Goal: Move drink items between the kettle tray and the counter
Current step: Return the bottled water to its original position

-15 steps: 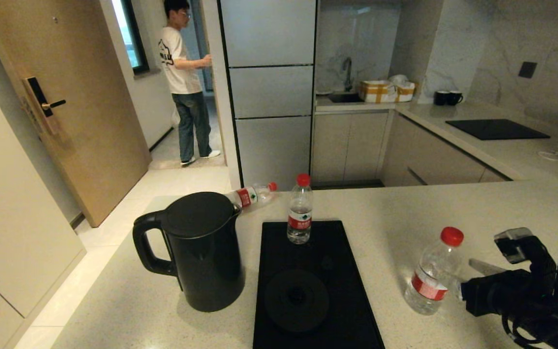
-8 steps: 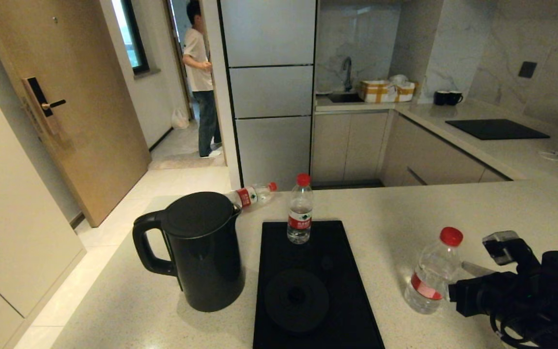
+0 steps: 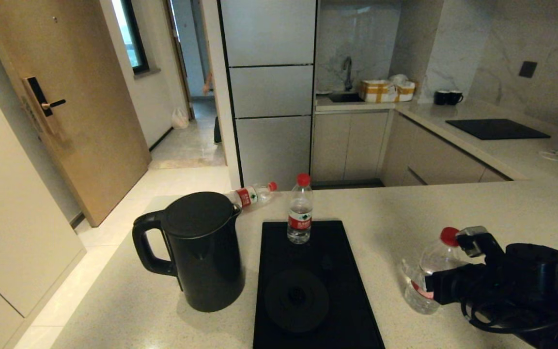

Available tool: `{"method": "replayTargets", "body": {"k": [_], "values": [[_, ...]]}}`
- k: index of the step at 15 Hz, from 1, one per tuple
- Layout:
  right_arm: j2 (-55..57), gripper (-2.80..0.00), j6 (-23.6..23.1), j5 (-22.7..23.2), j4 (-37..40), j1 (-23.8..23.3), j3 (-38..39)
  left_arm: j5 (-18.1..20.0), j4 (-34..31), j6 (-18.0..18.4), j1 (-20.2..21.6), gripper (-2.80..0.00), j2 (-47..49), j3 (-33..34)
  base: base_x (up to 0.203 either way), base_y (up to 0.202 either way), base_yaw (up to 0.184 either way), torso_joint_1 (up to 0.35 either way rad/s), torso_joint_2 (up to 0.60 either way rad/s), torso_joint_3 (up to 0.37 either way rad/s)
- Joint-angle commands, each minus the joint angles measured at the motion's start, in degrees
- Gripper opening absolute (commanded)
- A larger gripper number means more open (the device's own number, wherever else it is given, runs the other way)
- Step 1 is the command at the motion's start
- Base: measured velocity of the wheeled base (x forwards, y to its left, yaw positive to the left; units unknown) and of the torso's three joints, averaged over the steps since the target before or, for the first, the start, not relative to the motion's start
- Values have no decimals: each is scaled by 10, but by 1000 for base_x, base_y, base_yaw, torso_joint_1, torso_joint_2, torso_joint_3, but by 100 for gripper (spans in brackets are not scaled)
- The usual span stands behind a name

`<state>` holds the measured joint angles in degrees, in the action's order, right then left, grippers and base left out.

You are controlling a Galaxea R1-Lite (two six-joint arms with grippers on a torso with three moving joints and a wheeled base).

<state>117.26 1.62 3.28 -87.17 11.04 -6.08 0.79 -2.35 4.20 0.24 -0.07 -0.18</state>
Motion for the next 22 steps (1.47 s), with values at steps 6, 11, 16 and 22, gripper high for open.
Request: {"method": "replayTargets", "body": {"k": [6, 11, 16, 22], "values": [[43, -280, 3, -2, -5, -3, -22, 0, 0, 0, 0, -280, 0, 1, 0, 0, 0, 0, 0, 0], [21, -280, 2, -8, -2, 6, -31, 0, 0, 0, 0, -280, 0, 0, 0, 0, 0, 0, 0, 0], [-43, -280, -2, -95, 210, 92, -240, 0, 0, 0, 0, -280, 0, 1, 0, 0, 0, 0, 0, 0], [-2, -280, -3, -107, 332, 114, -397, 0, 0, 0, 0, -280, 0, 1, 0, 0, 0, 0, 0, 0]]}}
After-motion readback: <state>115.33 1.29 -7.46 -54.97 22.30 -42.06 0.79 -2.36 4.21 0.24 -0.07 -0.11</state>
